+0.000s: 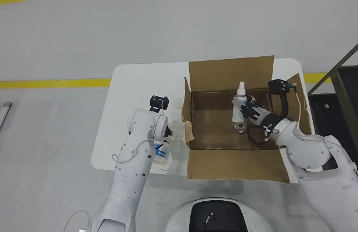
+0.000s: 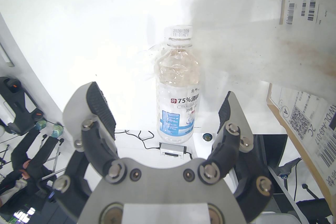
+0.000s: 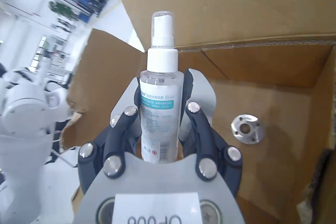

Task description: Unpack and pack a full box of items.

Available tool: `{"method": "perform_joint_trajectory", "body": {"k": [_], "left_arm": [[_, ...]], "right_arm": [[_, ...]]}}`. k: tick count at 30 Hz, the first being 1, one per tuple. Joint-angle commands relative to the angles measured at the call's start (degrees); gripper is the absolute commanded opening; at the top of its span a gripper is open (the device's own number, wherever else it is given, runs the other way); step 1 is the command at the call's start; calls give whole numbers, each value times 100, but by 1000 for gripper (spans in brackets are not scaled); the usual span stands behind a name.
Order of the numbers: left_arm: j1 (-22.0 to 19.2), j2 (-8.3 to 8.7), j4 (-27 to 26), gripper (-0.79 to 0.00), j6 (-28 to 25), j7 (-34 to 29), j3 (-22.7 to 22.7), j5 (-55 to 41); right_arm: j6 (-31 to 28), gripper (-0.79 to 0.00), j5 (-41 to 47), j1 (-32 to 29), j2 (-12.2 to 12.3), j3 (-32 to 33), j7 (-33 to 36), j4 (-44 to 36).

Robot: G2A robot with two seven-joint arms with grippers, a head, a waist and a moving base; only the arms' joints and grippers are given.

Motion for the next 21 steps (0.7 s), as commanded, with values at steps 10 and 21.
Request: {"method": "perform_joint_trajectory", "body": {"k": [10,21], "left_arm": [[0,0,0,0,0,0,0,0],[0,0,0,0,0,0,0,0]], "right_arm": [[-50,-785,64,-17,-5,12,-99,-62],[-256,-785,415,-337,148,1670,-91,-1505]]}}
